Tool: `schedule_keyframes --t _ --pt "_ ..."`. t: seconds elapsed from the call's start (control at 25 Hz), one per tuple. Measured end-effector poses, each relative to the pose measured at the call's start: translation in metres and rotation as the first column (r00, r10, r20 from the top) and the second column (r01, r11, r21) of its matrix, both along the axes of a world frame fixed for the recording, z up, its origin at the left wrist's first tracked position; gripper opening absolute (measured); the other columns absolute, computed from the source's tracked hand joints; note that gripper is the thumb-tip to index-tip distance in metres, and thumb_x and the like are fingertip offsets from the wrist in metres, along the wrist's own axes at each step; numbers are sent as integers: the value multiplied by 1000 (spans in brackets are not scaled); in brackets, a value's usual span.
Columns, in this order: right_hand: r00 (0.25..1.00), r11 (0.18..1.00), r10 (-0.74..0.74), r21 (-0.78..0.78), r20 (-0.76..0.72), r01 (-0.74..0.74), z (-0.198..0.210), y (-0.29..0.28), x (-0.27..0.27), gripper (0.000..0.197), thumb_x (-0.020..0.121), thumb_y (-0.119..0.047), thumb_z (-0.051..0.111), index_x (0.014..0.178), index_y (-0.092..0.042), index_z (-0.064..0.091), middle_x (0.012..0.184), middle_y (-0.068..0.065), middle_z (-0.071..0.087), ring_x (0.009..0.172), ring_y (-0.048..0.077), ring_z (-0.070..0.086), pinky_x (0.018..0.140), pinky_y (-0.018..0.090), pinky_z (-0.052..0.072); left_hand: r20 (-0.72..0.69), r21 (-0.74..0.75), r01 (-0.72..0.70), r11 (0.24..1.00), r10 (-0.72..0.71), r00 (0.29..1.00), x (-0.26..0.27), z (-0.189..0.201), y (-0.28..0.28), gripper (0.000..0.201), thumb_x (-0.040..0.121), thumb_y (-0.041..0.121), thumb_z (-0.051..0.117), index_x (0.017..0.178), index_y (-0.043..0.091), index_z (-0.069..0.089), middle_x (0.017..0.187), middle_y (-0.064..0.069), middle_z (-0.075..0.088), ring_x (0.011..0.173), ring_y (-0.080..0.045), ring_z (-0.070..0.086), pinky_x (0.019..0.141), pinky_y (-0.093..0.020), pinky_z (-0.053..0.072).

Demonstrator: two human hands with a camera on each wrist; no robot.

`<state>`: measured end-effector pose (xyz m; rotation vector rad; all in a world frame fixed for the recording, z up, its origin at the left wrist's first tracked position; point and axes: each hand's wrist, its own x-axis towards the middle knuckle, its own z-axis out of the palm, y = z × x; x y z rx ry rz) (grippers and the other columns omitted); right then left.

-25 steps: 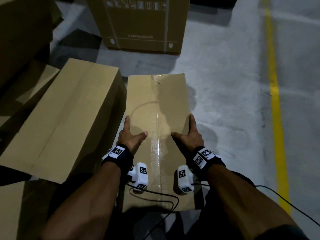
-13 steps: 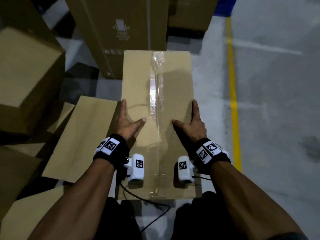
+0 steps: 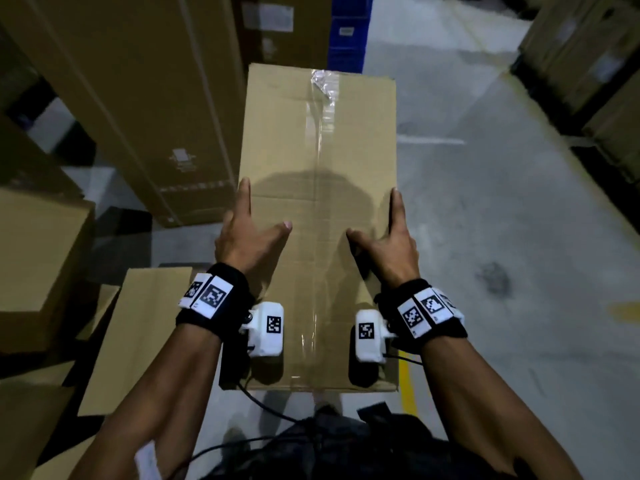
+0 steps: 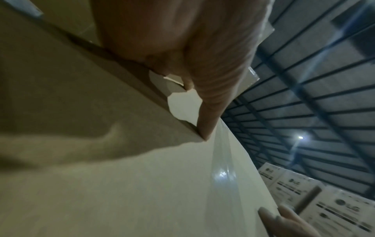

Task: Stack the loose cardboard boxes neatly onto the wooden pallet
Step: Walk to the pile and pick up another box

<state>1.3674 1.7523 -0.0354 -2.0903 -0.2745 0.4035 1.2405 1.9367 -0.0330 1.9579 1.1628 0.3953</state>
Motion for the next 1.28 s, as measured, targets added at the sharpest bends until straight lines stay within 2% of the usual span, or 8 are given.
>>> schedule_keyframes --t 0.28,0.44,0.56,0.72,0.84,1.04,1.16,1.28 --pt "979 983 -183 25 93 181 27 -73 27 100 75 -53 73 148 -63 7 134 9 59 122 34 55 108 48 44 132 5 196 981 -195 972 65 16 -50 101 77 52 75 152 51 7 156 -5 34 136 -32 42 113 -48 36" --pt "925 930 -365 85 106 358 33 -109 19 100 69 -57 72 142 -70 6 131 5 58 120 31 57 105 51 47 136 27 363 931 -364 922 99 24 -78 101 80 50 75 154 47 7 154 -8 35 136 -32 42 114 -47 33" --pt "856 864 -503 31 118 503 39 -128 4 98 76 -54 72 145 -67 4 143 6 52 129 34 49 111 51 40 120 42 493 869 -494 861 117 29 -94 101 82 48 75 155 45 6 156 -9 32 138 -32 39 113 -44 30" --pt "740 752 -656 37 148 659 43 -140 -29 99 78 -54 73 148 -63 4 145 6 52 131 34 49 113 47 38 144 61 669 741 -670 729 128 32 -104 100 81 48 75 155 45 8 158 -6 31 140 -28 37 113 -41 29" --pt "649 658 -750 39 132 752 44 -142 -66 99 81 -52 73 150 -62 3 150 6 48 135 33 44 111 44 34 159 74 767 638 -766 622 123 33 -111 101 80 48 76 154 47 8 157 -5 31 140 -27 37 115 -45 32" --pt "431 436 -890 1 145 900 32 -156 -153 100 82 -54 72 153 -57 1 148 9 50 132 34 48 112 46 38 138 44 933 358 -927 349 96 21 -151 102 81 48 75 155 45 5 159 -5 27 141 -28 36 113 -42 30" --pt "327 324 -935 -42 137 945 30 -174 -201 98 85 -54 70 153 -57 -1 148 10 49 130 35 48 112 49 37 115 11 973 229 -967 226 70 19 -183 101 82 50 74 155 46 4 160 -5 27 140 -32 37 113 -44 29" --pt "176 171 -974 -42 144 984 31 -196 -254 98 85 -52 70 154 -54 1 144 11 53 127 36 51 110 46 38 116 -9 997 74 -990 75 41 20 -227 101 83 49 74 155 45 4 159 -5 27 140 -33 37 113 -44 29"
